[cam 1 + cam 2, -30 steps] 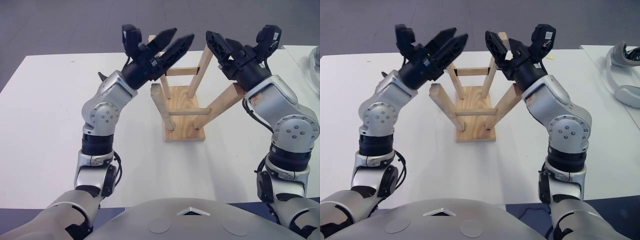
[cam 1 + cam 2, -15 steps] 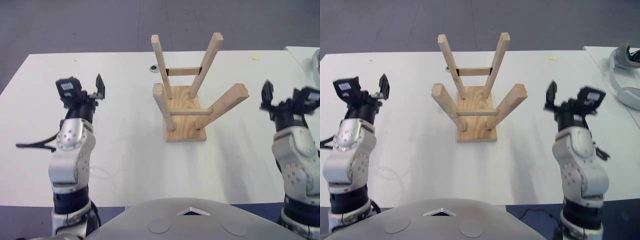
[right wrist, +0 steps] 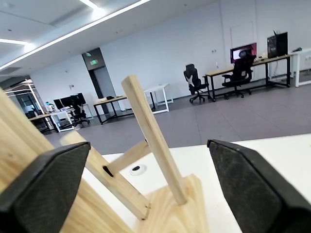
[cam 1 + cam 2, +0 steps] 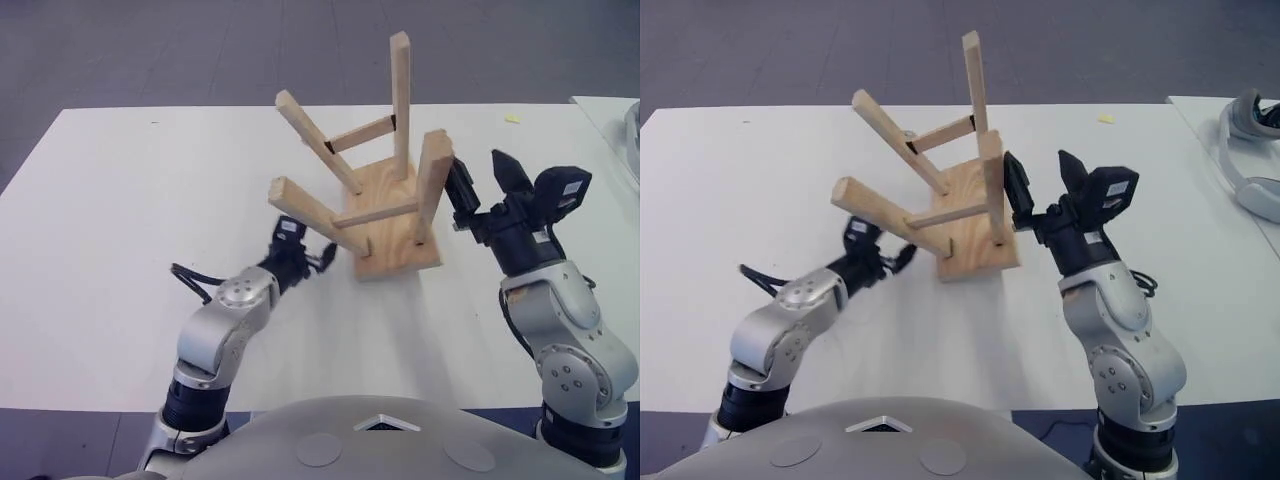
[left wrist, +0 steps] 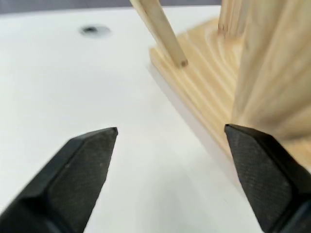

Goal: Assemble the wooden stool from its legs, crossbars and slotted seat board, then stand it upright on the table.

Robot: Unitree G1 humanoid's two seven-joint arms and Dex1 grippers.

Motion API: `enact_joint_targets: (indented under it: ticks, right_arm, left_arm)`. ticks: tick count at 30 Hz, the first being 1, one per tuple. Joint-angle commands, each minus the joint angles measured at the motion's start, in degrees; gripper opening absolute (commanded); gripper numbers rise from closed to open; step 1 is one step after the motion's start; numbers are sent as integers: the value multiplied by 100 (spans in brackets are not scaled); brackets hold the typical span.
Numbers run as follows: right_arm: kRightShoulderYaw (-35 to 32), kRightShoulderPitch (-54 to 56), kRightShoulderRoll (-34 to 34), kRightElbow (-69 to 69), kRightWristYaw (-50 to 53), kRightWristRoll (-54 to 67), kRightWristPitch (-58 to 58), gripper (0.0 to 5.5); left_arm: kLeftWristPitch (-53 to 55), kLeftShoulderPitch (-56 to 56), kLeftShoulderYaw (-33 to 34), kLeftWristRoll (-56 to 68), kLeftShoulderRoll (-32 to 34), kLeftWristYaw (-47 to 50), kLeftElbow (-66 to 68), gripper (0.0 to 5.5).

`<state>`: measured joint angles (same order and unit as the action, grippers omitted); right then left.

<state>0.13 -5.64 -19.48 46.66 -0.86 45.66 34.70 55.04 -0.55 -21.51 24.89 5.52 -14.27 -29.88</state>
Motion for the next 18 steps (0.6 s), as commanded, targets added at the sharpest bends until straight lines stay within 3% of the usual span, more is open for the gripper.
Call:
enact_joint_targets:
  ticks: [1,8,13,16,18]
  right_arm:
    - [185,-169,-48,-75,-152,91,279,453]
    - [-141,-15,21,-395,-179,-114,195,453]
    - [-831,386,81,-818,-123,92,107,453]
    - [-1468,912,49,-1352,52,77,-71,453]
    - [-1657,1203,-101,-1746,25,-102,-131,453]
  left_arm:
    - [54,408,-66,184,-181,-142,-197,411]
    - [-128,453,194,158,-16,-161,-199,411]
    - [-158,689,941,233,1205,-819,-764,411]
    - [20,902,464,-199,1867,-847,-877,411]
    - [57,967,-63,-182,1761,-951,-784,411]
